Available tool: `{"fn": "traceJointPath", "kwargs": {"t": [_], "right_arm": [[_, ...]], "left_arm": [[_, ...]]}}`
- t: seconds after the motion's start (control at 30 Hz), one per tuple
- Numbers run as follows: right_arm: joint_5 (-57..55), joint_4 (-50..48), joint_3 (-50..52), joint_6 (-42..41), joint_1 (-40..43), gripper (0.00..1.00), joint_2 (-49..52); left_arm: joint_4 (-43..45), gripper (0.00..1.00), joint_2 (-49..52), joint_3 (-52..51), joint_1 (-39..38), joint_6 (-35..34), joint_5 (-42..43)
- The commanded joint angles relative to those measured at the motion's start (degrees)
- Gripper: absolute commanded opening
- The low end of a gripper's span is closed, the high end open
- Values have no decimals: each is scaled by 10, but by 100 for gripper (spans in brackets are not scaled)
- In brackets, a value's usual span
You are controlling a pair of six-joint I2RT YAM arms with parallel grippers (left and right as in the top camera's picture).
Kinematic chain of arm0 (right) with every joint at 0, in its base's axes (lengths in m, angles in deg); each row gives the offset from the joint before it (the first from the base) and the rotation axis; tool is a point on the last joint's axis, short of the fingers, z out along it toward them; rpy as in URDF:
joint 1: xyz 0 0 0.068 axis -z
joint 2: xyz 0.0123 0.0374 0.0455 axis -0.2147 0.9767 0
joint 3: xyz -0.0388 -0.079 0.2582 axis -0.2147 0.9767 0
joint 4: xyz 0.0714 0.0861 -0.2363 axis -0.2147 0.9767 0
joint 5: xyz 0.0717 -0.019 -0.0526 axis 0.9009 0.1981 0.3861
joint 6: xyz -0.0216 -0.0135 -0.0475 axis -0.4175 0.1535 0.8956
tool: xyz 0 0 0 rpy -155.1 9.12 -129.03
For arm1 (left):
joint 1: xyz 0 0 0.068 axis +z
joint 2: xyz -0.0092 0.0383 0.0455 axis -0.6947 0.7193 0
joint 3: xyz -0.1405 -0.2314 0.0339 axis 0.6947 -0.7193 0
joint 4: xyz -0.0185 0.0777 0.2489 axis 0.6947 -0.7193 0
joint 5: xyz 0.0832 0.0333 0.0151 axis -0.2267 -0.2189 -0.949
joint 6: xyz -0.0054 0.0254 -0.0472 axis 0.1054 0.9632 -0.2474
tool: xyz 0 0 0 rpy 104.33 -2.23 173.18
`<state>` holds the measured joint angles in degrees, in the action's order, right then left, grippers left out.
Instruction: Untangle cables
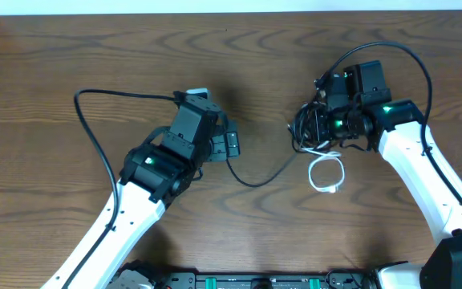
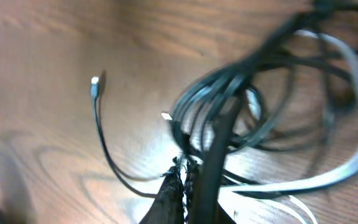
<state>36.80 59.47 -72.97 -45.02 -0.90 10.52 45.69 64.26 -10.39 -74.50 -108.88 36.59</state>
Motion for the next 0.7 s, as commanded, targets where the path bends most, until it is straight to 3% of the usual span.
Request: {"fn": "traceJointPath", "kwargs": {"t": [0.0, 0.07, 0.17, 0.2, 0.3, 0.4, 0.47, 0.57, 0.67], "right_arm": [[7, 9, -1, 75, 3, 14, -24], [-43, 12, -1, 55, 8, 39, -24], [-89, 9, -1, 28, 15, 64, -24], [-91, 1, -1, 25, 18, 79, -24], [-101, -29, -1, 7, 28, 99, -24], [-146, -35, -1, -63, 45, 99, -27], [-170, -27, -1, -100, 58, 99, -28], [-187, -6, -1, -117, 76, 99, -28], [-196, 21, -1, -116, 94, 99, -28]], "left_arm": [[19, 95, 20, 0, 2, 15, 63], [39, 95, 29, 0, 2, 17, 74], [63, 95, 43, 0, 2, 17, 100], [70, 95, 48, 0, 2, 16, 111], [96, 95, 71, 0, 0, 17, 141], [128, 95, 106, 0, -11, 16, 148], [148, 88, 132, 0, -23, 16, 148], [183, 76, 179, 0, -46, 16, 148], [231, 75, 230, 0, -69, 17, 145]]}}
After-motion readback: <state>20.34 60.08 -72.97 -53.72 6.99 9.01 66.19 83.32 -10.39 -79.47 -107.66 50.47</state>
